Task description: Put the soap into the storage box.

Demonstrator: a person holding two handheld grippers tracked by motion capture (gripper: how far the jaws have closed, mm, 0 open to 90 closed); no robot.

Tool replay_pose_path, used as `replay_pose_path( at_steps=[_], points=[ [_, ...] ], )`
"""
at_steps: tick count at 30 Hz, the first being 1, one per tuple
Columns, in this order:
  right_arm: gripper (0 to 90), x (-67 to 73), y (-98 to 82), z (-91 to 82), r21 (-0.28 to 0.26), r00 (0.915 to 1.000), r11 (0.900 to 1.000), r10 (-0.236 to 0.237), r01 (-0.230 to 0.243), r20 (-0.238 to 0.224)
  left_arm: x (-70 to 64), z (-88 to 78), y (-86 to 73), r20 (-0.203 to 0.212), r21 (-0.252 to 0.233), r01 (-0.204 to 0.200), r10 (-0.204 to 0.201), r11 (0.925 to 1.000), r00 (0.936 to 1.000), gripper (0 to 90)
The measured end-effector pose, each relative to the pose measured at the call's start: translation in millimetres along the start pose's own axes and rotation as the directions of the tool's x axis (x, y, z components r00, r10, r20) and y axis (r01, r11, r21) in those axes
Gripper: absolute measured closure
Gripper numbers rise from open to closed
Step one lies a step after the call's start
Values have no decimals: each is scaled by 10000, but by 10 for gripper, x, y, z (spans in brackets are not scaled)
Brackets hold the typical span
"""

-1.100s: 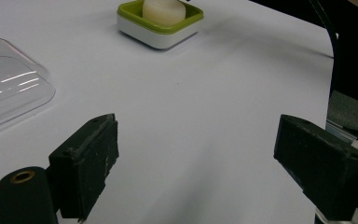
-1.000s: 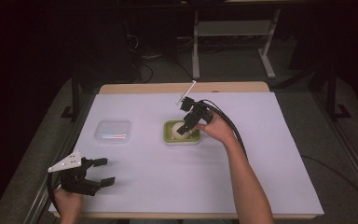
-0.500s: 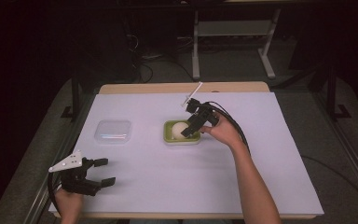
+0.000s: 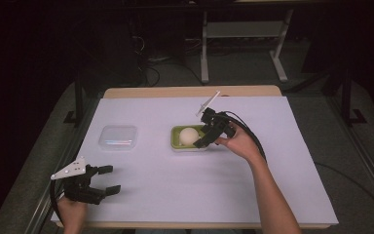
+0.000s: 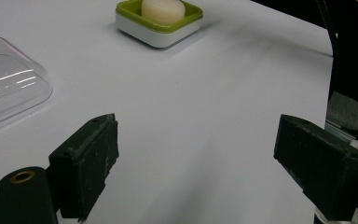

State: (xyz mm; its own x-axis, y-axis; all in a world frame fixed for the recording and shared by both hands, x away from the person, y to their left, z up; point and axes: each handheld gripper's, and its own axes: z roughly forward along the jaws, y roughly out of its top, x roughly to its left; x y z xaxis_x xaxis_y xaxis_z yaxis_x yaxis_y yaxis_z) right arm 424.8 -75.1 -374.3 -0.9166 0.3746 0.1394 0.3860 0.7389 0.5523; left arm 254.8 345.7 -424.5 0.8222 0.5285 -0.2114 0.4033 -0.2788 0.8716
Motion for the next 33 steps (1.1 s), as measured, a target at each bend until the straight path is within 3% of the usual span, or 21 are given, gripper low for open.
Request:
replay_pose_path(
  at_steps=[17, 30, 33],
  points=[
    [245, 264, -431, -190, -243, 9999, 9997, 18, -15, 124, -9, 4, 2, 15, 56, -23, 23, 10000, 10000, 131],
    [241, 531, -1006, -320, -467, 9989, 9988, 195, -175, 437, -10, 8, -2, 20, 90, 7, -8, 10000, 10000, 131],
    [229, 683, -1196, -354, -577, 9975, 9977, 377, -343, 596, -3, 7, -2, 28, 140, -44, 43, 9999, 10000, 131]
  ],
)
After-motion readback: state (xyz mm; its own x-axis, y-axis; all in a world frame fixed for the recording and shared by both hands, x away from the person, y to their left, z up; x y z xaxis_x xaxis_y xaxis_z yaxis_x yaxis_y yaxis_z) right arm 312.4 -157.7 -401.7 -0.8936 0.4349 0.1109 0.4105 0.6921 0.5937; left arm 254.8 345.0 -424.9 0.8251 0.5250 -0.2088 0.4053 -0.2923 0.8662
